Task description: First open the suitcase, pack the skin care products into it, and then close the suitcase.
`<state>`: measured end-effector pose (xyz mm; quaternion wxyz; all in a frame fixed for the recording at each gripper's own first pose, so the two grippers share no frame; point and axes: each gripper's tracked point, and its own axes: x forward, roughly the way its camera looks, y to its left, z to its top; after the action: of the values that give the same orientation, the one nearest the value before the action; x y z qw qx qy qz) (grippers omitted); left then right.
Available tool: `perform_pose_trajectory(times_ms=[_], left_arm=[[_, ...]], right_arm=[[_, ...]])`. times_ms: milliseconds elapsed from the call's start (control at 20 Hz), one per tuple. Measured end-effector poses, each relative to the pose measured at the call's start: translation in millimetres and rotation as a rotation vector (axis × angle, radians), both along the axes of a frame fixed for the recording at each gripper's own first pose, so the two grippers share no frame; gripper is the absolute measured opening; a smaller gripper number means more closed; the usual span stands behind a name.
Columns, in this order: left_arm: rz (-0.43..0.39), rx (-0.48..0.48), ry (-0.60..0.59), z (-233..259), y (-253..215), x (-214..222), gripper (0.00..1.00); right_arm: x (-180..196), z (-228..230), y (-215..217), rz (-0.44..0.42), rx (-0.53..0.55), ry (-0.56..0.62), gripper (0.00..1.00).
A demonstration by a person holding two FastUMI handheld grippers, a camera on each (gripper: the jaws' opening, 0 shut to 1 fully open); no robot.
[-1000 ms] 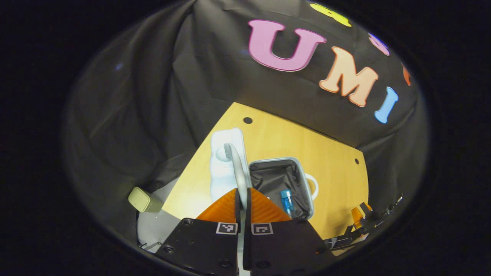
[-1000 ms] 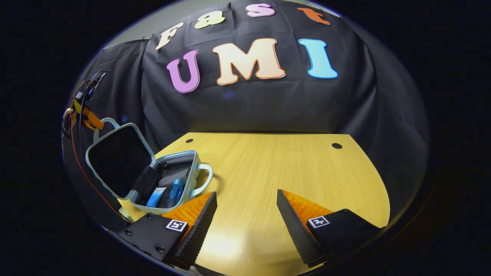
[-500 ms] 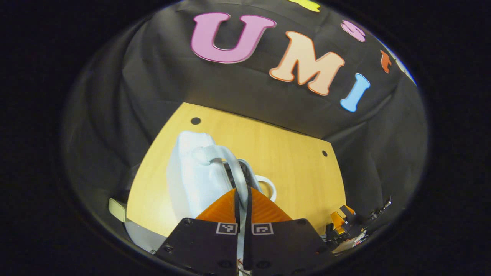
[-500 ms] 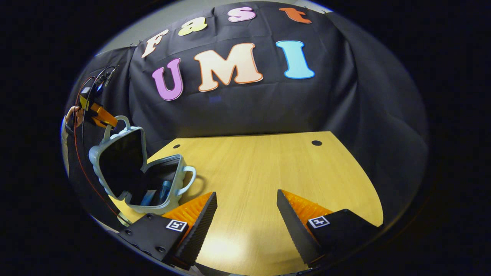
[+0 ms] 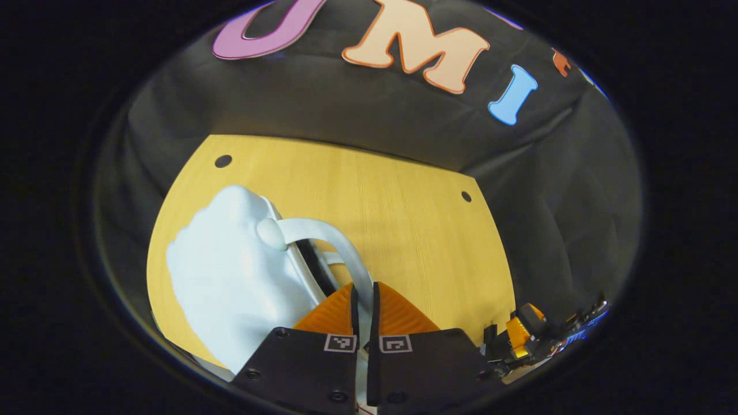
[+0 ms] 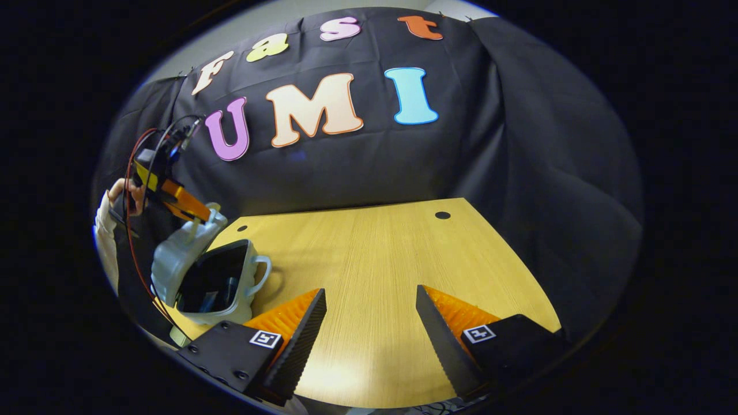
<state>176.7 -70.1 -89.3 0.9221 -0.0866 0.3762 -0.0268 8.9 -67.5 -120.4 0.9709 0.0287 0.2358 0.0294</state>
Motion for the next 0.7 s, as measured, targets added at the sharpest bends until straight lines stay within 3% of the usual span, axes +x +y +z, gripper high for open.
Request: perform_pose_trajectory(times_ms=[200, 250, 300, 450, 500, 700], left_arm=[[0.012, 0.04, 0.048, -40.1, -10.2, 19.8, 0.0], [0.013, 0.057, 0.059, -50.2, -11.7, 21.9, 0.01], [0.011, 0.077, 0.068, -60.2, -14.1, 23.6, 0.01], [-0.003, 0.117, 0.099, -82.7, -20.2, 28.5, 0.04], [-0.009, 0.118, 0.104, -88.1, -22.8, 30.8, 0.05], [-0.011, 0.072, 0.096, -82.9, -26.0, 25.9, 0.22]], right_arm=[[-0.8, 10.2, 0.7, -0.021, -0.001, -0.02, 0.98], [-1.0, 11.0, 1.2, -0.027, 0.008, -0.02, 0.94], [-0.7, 9.8, 3.5, -0.029, 0.017, -0.018, 0.98], [-0.4, 6.0, 5.9, -0.025, 0.013, -0.004, 0.94], [0.1, 5.7, 5.8, -0.022, 0.008, -0.003, 0.98], [3.3, 8.5, 4.2, -0.013, 0.005, -0.01, 0.98]])
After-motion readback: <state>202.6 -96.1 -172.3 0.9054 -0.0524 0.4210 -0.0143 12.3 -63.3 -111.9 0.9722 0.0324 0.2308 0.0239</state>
